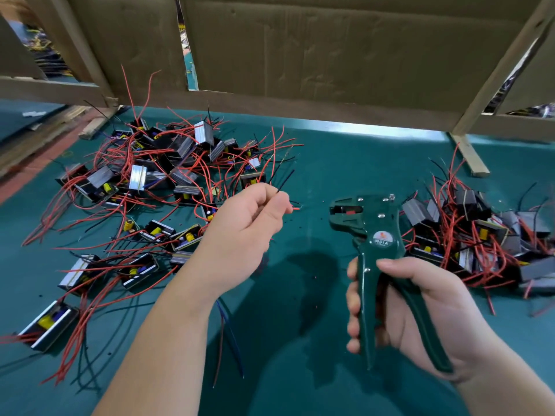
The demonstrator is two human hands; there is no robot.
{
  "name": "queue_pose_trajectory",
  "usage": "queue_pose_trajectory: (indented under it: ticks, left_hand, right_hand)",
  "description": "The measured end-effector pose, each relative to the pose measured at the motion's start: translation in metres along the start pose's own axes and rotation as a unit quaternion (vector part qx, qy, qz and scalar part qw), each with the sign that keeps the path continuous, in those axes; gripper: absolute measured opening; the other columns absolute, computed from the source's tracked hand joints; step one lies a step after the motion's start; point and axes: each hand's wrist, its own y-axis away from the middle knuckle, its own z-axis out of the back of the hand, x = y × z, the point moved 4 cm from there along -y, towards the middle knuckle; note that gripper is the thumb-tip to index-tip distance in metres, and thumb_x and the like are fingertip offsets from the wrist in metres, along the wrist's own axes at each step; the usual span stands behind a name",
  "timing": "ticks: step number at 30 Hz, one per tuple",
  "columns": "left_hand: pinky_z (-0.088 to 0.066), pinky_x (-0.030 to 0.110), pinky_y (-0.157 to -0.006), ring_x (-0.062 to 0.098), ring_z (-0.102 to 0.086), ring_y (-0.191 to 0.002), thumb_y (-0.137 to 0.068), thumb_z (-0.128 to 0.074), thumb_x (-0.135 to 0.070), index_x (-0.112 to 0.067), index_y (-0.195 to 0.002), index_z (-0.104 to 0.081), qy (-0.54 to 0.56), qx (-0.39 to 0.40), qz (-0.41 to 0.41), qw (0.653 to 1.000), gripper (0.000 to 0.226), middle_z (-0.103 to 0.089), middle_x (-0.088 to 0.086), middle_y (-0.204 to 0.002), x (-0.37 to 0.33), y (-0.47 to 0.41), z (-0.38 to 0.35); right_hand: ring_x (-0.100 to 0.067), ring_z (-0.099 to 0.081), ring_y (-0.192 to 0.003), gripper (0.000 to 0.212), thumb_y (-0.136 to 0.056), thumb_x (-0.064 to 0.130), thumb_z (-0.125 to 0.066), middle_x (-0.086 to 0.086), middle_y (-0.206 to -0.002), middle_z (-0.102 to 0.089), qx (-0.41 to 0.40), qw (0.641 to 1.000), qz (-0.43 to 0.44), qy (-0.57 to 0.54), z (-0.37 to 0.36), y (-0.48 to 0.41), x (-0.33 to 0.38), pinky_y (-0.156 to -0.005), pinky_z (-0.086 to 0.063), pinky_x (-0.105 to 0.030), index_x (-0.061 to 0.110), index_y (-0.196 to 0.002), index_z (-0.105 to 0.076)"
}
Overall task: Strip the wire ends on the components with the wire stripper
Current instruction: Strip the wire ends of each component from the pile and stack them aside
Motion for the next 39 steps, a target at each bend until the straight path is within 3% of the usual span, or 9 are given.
queue_pose_trajectory:
  ticks: [2, 4, 9, 14, 20, 25, 28, 34, 39]
  left_hand:
    - [-0.021, 0.024, -0.048, 0.010, -0.024, -0.052, -0.092, -0.043, -0.032, -0.030, -0.079, -0.064, 0.053, 0.026, 0.010, 0.998, 0.025, -0.038, -0.012, -0.058, 0.000, 0.001, -0.001]
    - [-0.028, 0.018, -0.051, 0.007, -0.031, -0.055, -0.092, -0.041, -0.025, -0.027, -0.088, -0.067, 0.083, 0.036, 0.004, 0.996, 0.026, -0.045, -0.012, -0.062, -0.002, 0.001, -0.002]
    - [-0.040, 0.013, -0.061, 0.004, -0.047, -0.060, -0.094, -0.043, -0.016, -0.019, -0.108, -0.054, 0.070, 0.010, -0.037, 0.997, 0.017, -0.055, -0.012, -0.065, -0.006, 0.001, -0.004]
    - [-0.035, 0.014, -0.046, 0.006, -0.041, -0.043, -0.082, -0.067, -0.016, -0.018, -0.080, -0.068, 0.141, -0.070, -0.010, 0.987, 0.003, -0.070, 0.002, -0.066, -0.002, -0.001, -0.010]
    - [-0.046, 0.007, -0.066, 0.001, -0.066, -0.068, -0.085, -0.065, -0.002, -0.016, -0.088, -0.073, 0.121, -0.079, -0.034, 0.989, 0.016, -0.075, -0.001, -0.078, -0.004, 0.000, -0.013]
    - [-0.045, 0.008, -0.062, -0.002, -0.062, -0.066, -0.080, -0.069, -0.002, -0.019, -0.082, -0.072, 0.111, -0.088, -0.044, 0.989, 0.017, -0.072, -0.009, -0.071, -0.008, 0.000, -0.014]
    - [-0.047, 0.013, -0.056, 0.006, -0.058, -0.062, -0.080, -0.071, -0.003, -0.022, -0.079, -0.073, 0.076, -0.089, -0.059, 0.991, 0.020, -0.070, -0.008, -0.068, -0.011, 0.002, -0.015]
    - [-0.045, 0.040, -0.040, 0.017, -0.052, -0.056, -0.081, -0.071, -0.011, -0.032, -0.075, -0.075, 0.026, -0.110, -0.065, 0.991, 0.022, -0.068, -0.005, -0.065, -0.013, 0.004, -0.014]
    - [-0.048, 0.020, -0.049, 0.005, -0.055, -0.057, -0.083, -0.071, -0.006, -0.030, -0.076, -0.073, 0.016, -0.120, -0.085, 0.989, 0.025, -0.069, -0.010, -0.065, -0.014, 0.005, -0.015]
  right_hand:
    - [-0.037, -0.058, -0.058, 0.056, -0.040, 0.034, -0.086, -0.023, -0.072, -0.056, 0.014, 1.000, -0.009, -0.003, -0.003, 0.000, -0.002, -0.054, -0.053, -0.047, 0.006, -0.085, -0.069]
    - [-0.037, -0.059, -0.060, 0.056, -0.042, 0.033, -0.086, -0.024, -0.073, -0.057, 0.030, 0.999, -0.013, -0.008, -0.006, -0.001, -0.004, -0.056, -0.053, -0.048, 0.005, -0.087, -0.069]
    - [-0.037, -0.060, -0.062, 0.054, -0.047, 0.031, -0.085, -0.025, -0.075, -0.057, 0.059, 0.998, -0.013, -0.027, -0.011, -0.002, -0.006, -0.059, -0.054, -0.049, 0.004, -0.090, -0.068]
    - [-0.040, -0.060, -0.071, 0.053, -0.052, 0.029, -0.083, -0.027, -0.082, -0.058, 0.073, 0.997, -0.002, -0.024, -0.012, -0.004, -0.008, -0.069, -0.052, -0.055, 0.003, -0.095, -0.067]
    - [-0.041, -0.060, -0.075, 0.049, -0.059, 0.026, -0.080, -0.027, -0.085, -0.058, 0.116, 0.992, 0.015, -0.043, -0.017, -0.002, -0.005, -0.072, -0.051, -0.056, 0.003, -0.100, -0.066]
    - [-0.042, -0.060, -0.076, 0.045, -0.067, 0.026, -0.077, -0.028, -0.085, -0.058, 0.156, 0.986, 0.030, -0.044, -0.022, 0.002, -0.001, -0.073, -0.050, -0.057, 0.003, -0.103, -0.065]
    - [-0.041, -0.060, -0.075, 0.045, -0.067, 0.026, -0.078, -0.029, -0.085, -0.058, 0.157, 0.987, 0.032, -0.029, -0.023, 0.002, -0.002, -0.073, -0.050, -0.056, 0.002, -0.102, -0.064]
    - [-0.041, -0.060, -0.072, 0.047, -0.062, 0.027, -0.084, -0.029, -0.081, -0.058, 0.126, 0.991, 0.045, 0.008, -0.021, 0.001, -0.003, -0.071, -0.051, -0.056, 0.004, -0.098, -0.065]
    - [-0.038, -0.060, -0.067, 0.043, -0.062, 0.029, -0.085, -0.028, -0.077, -0.058, 0.114, 0.992, 0.050, 0.015, -0.021, 0.000, -0.005, -0.067, -0.052, -0.053, 0.006, -0.094, -0.065]
